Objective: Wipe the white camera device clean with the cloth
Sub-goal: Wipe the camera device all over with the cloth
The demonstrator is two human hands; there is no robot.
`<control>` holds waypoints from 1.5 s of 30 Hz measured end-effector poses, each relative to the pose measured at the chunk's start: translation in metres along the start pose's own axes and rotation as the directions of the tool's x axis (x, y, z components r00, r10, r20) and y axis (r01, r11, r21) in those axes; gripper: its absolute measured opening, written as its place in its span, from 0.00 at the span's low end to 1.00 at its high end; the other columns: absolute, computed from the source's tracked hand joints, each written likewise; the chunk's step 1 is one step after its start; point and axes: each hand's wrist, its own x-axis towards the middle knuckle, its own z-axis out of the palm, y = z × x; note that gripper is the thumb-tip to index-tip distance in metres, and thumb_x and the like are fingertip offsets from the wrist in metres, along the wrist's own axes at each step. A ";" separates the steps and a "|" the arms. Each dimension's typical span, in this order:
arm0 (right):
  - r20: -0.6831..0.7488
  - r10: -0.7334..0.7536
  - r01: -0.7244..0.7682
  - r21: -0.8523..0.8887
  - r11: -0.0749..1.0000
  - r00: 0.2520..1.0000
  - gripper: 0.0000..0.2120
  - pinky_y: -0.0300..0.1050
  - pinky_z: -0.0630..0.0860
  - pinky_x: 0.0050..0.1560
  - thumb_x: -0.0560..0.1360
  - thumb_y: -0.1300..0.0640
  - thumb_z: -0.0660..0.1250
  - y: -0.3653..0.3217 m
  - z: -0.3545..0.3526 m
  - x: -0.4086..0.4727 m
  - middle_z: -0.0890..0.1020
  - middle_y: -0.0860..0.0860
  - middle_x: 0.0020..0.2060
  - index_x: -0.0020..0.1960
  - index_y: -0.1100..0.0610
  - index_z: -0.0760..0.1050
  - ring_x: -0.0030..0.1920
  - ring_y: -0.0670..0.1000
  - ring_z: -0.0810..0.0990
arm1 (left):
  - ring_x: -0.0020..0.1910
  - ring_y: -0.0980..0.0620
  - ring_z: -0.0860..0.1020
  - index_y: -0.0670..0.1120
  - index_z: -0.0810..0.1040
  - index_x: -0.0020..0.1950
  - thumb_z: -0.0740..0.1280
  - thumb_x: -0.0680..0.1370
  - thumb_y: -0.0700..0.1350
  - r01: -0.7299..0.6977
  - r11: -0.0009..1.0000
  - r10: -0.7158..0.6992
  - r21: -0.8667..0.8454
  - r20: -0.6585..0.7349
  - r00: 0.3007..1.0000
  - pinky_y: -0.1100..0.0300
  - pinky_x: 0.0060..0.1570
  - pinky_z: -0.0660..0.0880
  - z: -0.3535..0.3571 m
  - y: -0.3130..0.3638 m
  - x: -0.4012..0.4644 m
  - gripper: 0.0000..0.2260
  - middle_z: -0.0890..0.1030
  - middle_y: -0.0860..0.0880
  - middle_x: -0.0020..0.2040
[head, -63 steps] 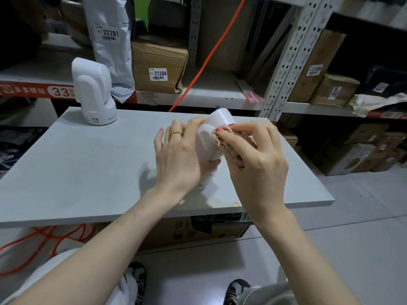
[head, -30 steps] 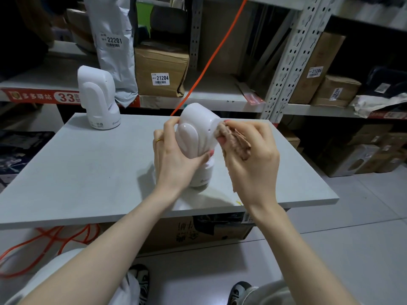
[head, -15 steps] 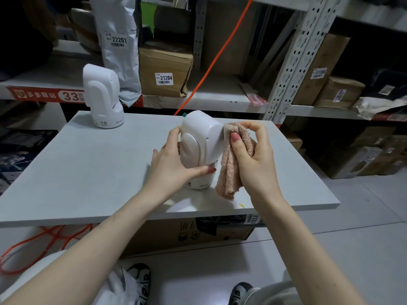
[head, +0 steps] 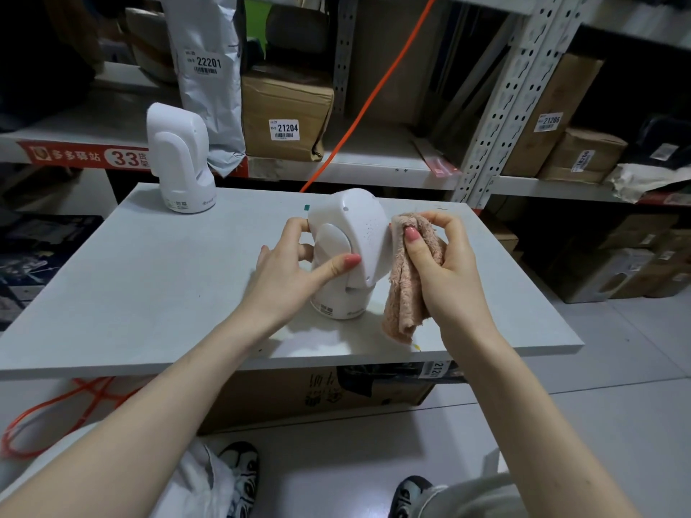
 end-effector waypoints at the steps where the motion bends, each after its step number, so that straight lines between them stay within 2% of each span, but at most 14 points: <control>1: 0.004 0.008 -0.008 0.001 1.000 1.000 0.05 0.44 0.76 0.44 0.81 0.55 0.63 0.000 -0.001 0.000 0.80 0.52 0.50 0.52 0.45 0.70 0.47 0.52 0.81 | 0.56 0.48 0.78 0.57 0.70 0.55 0.65 0.59 0.76 0.009 1.000 -0.009 -0.026 0.001 1.000 0.42 0.58 0.73 -0.001 0.000 0.000 0.33 0.82 0.57 0.48; 4: 0.005 0.016 -0.016 0.003 1.000 1.000 0.04 0.42 0.76 0.41 0.81 0.55 0.63 0.001 -0.002 -0.001 0.80 0.50 0.48 0.52 0.46 0.70 0.45 0.49 0.80 | 0.50 0.56 0.80 0.52 0.77 0.51 0.70 0.58 0.71 0.020 0.992 -0.018 -0.121 0.014 1.000 0.52 0.52 0.78 -0.002 0.001 0.002 0.30 0.83 0.56 0.47; 7: 0.005 0.018 -0.018 -0.014 1.000 1.000 0.04 0.36 0.75 0.37 0.81 0.55 0.63 0.002 -0.002 -0.001 0.80 0.49 0.47 0.55 0.49 0.71 0.42 0.46 0.79 | 0.48 0.56 0.80 0.48 0.79 0.50 0.76 0.60 0.65 0.028 0.984 -0.024 -0.178 0.027 0.999 0.61 0.47 0.77 -0.001 0.004 0.001 0.28 0.82 0.54 0.46; 9: 0.000 0.018 -0.018 -0.017 1.000 1.000 0.05 0.33 0.75 0.35 0.81 0.55 0.63 0.002 -0.003 -0.001 0.80 0.49 0.47 0.56 0.50 0.71 0.42 0.44 0.79 | 0.46 0.55 0.80 0.46 0.79 0.49 0.73 0.60 0.61 0.037 0.977 -0.032 -0.212 0.025 0.999 0.62 0.45 0.76 0.001 0.007 0.000 0.25 0.82 0.52 0.45; 12: -0.008 0.030 -0.030 -0.020 0.999 1.000 0.06 0.30 0.74 0.35 0.81 0.55 0.62 0.002 -0.007 -0.001 0.79 0.48 0.48 0.57 0.51 0.71 0.42 0.42 0.79 | 0.42 0.65 0.79 0.50 0.78 0.48 0.73 0.59 0.61 0.044 0.968 -0.034 -0.246 0.044 0.998 0.70 0.40 0.75 0.004 0.010 -0.002 0.23 0.81 0.56 0.45; 17: 0.003 0.060 -0.060 -0.047 0.997 0.998 0.06 0.29 0.72 0.32 0.81 0.54 0.62 0.005 -0.010 -0.002 0.79 0.50 0.47 0.57 0.50 0.71 0.41 0.43 0.78 | 0.64 0.50 0.71 0.52 0.65 0.65 0.74 0.58 0.69 0.085 0.989 -0.088 -0.119 -0.019 0.996 0.52 0.63 0.70 0.006 0.009 -0.002 0.43 0.72 0.49 0.64; 19: 0.008 0.063 -0.063 -0.054 0.997 0.998 0.05 0.29 0.71 0.30 0.81 0.54 0.62 0.005 -0.011 -0.003 0.79 0.49 0.46 0.57 0.50 0.71 0.40 0.43 0.78 | 0.71 0.51 0.63 0.60 0.51 0.75 0.73 0.59 0.65 0.009 0.996 -0.012 -0.093 -0.035 0.999 0.50 0.69 0.62 0.001 0.011 0.001 0.50 0.63 0.49 0.72; 21: 0.009 0.061 -0.060 -0.061 0.996 0.998 0.05 0.28 0.71 0.31 0.81 0.55 0.63 0.005 -0.011 -0.003 0.78 0.49 0.46 0.56 0.50 0.71 0.40 0.43 0.78 | 0.73 0.55 0.58 0.65 0.45 0.75 0.73 0.61 0.62 -0.095 0.993 0.095 -0.065 -0.010 0.995 0.54 0.69 0.57 -0.004 0.013 0.004 0.51 0.58 0.51 0.75; 25: -0.001 0.036 -0.036 -0.056 0.998 0.999 0.04 0.29 0.73 0.34 0.80 0.56 0.64 0.006 -0.012 -0.004 0.79 0.48 0.46 0.54 0.50 0.71 0.41 0.44 0.78 | 0.69 0.59 0.64 0.59 0.62 0.74 0.73 0.62 0.60 -0.157 0.983 0.160 -0.097 0.026 0.987 0.63 0.61 0.62 -0.006 0.009 0.008 0.42 0.68 0.56 0.71; 29: -0.031 -0.082 0.079 -0.110 0.991 0.996 0.05 0.29 0.74 0.44 0.79 0.57 0.66 0.006 -0.012 -0.006 0.79 0.45 0.47 0.52 0.50 0.72 0.47 0.41 0.79 | 0.65 0.57 0.66 0.55 0.65 0.74 0.73 0.60 0.62 -0.156 0.984 0.153 -0.082 -0.048 0.987 0.69 0.58 0.64 -0.001 0.010 0.006 0.43 0.71 0.53 0.67; 35: -0.019 -0.398 0.372 -0.315 0.873 0.917 0.07 0.29 0.70 0.53 0.77 0.59 0.68 0.008 -0.010 -0.011 0.78 0.51 0.51 0.54 0.56 0.76 0.53 0.42 0.76 | 0.65 0.51 0.69 0.58 0.63 0.74 0.72 0.62 0.62 -0.133 0.983 0.129 -0.126 -0.040 0.991 0.53 0.66 0.69 0.011 0.019 0.003 0.42 0.66 0.52 0.64; 38: 0.012 -0.433 0.414 -0.320 0.852 0.901 0.07 0.29 0.69 0.54 0.76 0.60 0.69 0.010 -0.008 -0.009 0.78 0.52 0.50 0.54 0.57 0.77 0.53 0.41 0.75 | 0.68 0.49 0.70 0.61 0.62 0.74 0.73 0.63 0.61 -0.114 0.973 0.122 -0.199 0.027 0.992 0.50 0.66 0.71 0.007 0.018 0.006 0.41 0.67 0.53 0.70; 42: 0.011 -0.460 0.436 -0.337 0.835 0.888 0.08 0.29 0.70 0.54 0.75 0.58 0.70 0.012 -0.008 -0.007 0.78 0.53 0.50 0.54 0.58 0.79 0.53 0.42 0.76 | 0.68 0.58 0.70 0.57 0.64 0.75 0.71 0.72 0.57 -0.109 0.939 0.144 -0.327 0.083 0.986 0.50 0.67 0.71 -0.002 0.014 0.011 0.33 0.71 0.57 0.71; 45: 0.043 -0.590 0.561 -0.371 0.740 0.806 0.09 0.38 0.76 0.52 0.75 0.58 0.72 0.016 -0.005 -0.008 0.78 0.56 0.51 0.54 0.60 0.81 0.53 0.50 0.78 | 0.67 0.57 0.72 0.55 0.67 0.74 0.70 0.70 0.57 -0.101 0.940 0.114 -0.324 0.021 0.993 0.47 0.64 0.74 -0.004 0.011 0.012 0.33 0.75 0.55 0.68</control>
